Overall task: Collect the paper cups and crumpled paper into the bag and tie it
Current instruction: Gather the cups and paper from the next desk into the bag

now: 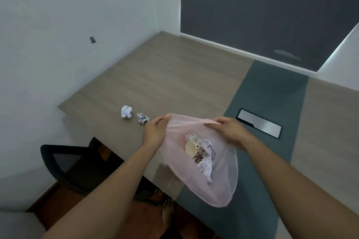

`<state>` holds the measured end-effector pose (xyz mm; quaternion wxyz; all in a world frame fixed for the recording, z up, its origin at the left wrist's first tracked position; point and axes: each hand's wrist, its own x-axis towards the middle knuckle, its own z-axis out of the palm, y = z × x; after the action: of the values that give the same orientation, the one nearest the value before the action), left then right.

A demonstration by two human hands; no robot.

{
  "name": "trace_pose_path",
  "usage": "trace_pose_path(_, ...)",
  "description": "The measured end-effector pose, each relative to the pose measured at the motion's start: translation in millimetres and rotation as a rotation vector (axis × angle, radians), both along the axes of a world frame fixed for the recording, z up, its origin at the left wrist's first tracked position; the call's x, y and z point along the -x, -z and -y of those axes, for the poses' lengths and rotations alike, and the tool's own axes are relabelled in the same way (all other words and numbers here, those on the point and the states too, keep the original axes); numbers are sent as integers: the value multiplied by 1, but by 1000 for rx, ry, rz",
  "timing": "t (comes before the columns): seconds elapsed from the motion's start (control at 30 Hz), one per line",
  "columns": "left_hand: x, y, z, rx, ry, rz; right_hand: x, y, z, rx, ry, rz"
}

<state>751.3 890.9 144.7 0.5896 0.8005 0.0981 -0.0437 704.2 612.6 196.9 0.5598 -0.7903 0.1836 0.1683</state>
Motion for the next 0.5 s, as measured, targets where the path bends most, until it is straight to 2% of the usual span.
trace_pose_path(0.13,-41,25,-14,-174,116,25,-11,-19,-4,-19,-76,-5)
trace_pose_path(0.23,-70,39,-24,-238,196,64,-25,-22,-4,3,21,6)
trace_pose_path(0.37,-101,73,-38,-315,317,76,-37,-4,-8,215,172,-4)
trace_pose_path(0.5,-118,119,-57,-543,653,-202,-45,12,-19,284,288,-33)
